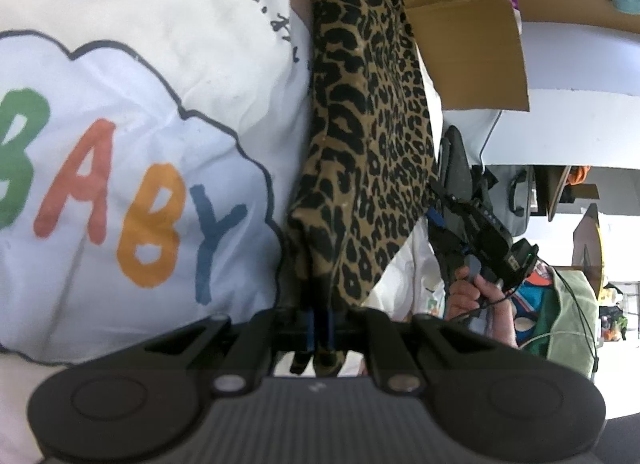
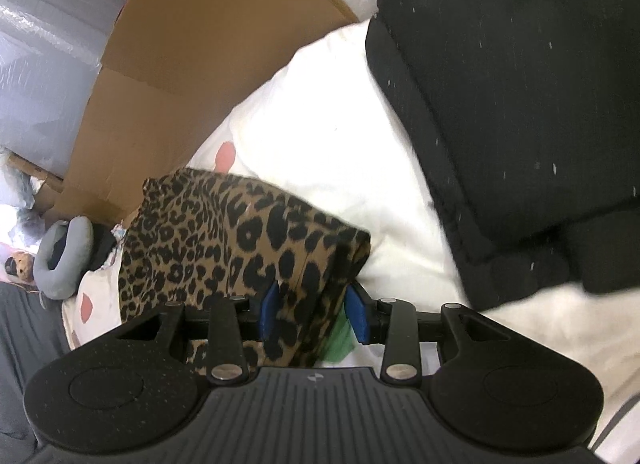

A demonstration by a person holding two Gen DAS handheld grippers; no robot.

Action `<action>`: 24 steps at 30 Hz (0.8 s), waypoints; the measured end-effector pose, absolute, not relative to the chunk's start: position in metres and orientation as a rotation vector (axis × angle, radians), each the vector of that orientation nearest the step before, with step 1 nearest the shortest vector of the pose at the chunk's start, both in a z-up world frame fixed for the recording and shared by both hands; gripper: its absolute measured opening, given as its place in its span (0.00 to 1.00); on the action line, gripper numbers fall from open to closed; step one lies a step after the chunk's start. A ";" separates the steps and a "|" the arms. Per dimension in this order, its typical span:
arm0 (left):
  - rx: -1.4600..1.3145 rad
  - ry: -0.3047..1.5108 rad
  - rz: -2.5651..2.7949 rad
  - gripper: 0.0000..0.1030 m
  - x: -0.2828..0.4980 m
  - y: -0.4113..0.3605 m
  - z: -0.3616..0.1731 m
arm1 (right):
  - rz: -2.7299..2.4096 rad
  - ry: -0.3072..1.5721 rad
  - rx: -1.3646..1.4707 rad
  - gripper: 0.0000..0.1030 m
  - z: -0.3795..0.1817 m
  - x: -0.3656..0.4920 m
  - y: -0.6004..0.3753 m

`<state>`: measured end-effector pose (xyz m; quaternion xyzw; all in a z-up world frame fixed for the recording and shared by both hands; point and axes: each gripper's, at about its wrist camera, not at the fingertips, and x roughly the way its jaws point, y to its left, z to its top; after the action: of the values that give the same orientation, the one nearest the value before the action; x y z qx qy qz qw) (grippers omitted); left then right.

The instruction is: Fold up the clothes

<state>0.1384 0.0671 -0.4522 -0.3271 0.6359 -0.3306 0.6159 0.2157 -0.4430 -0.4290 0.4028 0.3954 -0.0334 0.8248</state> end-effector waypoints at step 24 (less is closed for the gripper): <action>-0.642 1.493 -0.733 0.06 0.145 0.055 -0.438 | -0.059 0.850 0.675 0.10 -0.423 0.230 -0.452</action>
<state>0.1449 0.0552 -0.4382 -0.2802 0.6516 -0.3200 0.6281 0.2303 -0.4524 -0.4232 0.3212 0.4045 -0.0281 0.8558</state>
